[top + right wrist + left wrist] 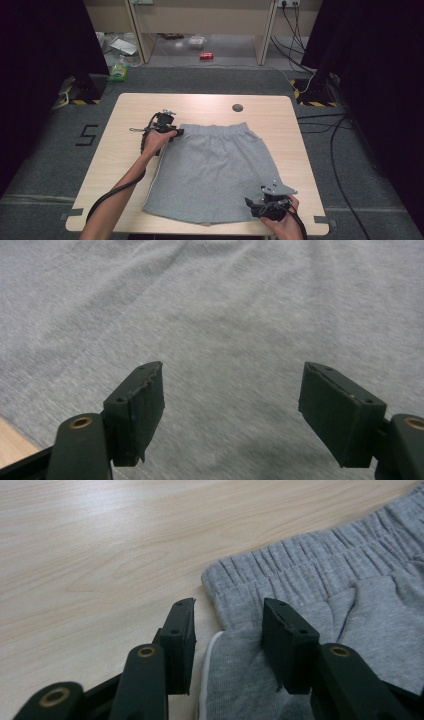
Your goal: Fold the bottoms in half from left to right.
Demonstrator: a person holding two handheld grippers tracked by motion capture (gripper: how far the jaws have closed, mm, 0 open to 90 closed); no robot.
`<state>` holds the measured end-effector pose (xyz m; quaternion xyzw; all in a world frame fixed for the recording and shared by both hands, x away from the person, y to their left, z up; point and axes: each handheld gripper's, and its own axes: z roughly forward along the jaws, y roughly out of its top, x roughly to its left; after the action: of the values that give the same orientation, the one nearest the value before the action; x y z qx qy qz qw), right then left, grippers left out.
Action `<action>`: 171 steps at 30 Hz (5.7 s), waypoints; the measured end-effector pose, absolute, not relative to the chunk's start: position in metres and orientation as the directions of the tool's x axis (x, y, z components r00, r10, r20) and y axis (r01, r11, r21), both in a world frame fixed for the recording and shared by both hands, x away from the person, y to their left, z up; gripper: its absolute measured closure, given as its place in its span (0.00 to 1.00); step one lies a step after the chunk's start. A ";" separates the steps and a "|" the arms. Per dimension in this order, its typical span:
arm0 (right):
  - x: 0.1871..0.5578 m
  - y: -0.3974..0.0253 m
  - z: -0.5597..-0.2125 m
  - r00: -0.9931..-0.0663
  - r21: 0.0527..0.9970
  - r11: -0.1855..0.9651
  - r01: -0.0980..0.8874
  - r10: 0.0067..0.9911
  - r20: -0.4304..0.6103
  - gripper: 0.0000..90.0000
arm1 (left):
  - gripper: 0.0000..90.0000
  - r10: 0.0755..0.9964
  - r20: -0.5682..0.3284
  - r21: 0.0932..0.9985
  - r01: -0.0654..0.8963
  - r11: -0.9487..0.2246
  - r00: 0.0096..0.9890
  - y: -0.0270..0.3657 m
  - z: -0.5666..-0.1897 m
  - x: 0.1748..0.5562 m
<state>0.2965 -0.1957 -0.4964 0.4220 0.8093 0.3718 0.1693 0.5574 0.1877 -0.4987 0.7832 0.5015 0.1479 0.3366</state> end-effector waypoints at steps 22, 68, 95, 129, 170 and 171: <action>0.306 -0.107 -0.494 -0.702 0.795 0.390 0.465 0.710 0.063 0.31 | 0.85 0.874 -0.105 0.673 0.681 -0.288 0.474 0.190 -0.503 0.561; 0.284 0.092 -0.509 -0.916 0.756 0.581 0.301 0.395 0.062 0.50 | 0.86 0.889 -0.024 0.670 0.667 -0.326 0.458 0.217 -0.503 0.544; 0.289 0.084 -0.508 -0.920 0.767 0.576 0.284 0.388 0.050 0.96 | 0.88 0.887 -0.084 0.691 0.668 -0.276 0.453 0.216 -0.488 0.548; 0.282 -0.080 -0.443 -0.762 0.892 0.251 0.377 0.631 0.144 0.97 | 0.88 0.825 -0.099 0.726 0.607 -0.322 0.557 0.080 -0.398 0.557; 0.263 -0.223 -0.467 -0.521 0.878 0.049 0.476 0.820 0.236 0.97 | 0.81 0.783 -0.197 0.719 0.630 -0.294 0.590 -0.030 -0.418 0.567; 0.263 -0.224 -0.468 -0.521 0.878 0.050 0.476 0.820 0.236 0.97 | 0.76 0.780 -0.215 0.722 0.633 -0.278 0.588 -0.030 -0.418 0.567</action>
<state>0.2631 -0.2236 -0.4676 0.4597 0.7048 0.5137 0.1674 0.5675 -0.0295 -0.4185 0.7941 0.4450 0.0907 0.4040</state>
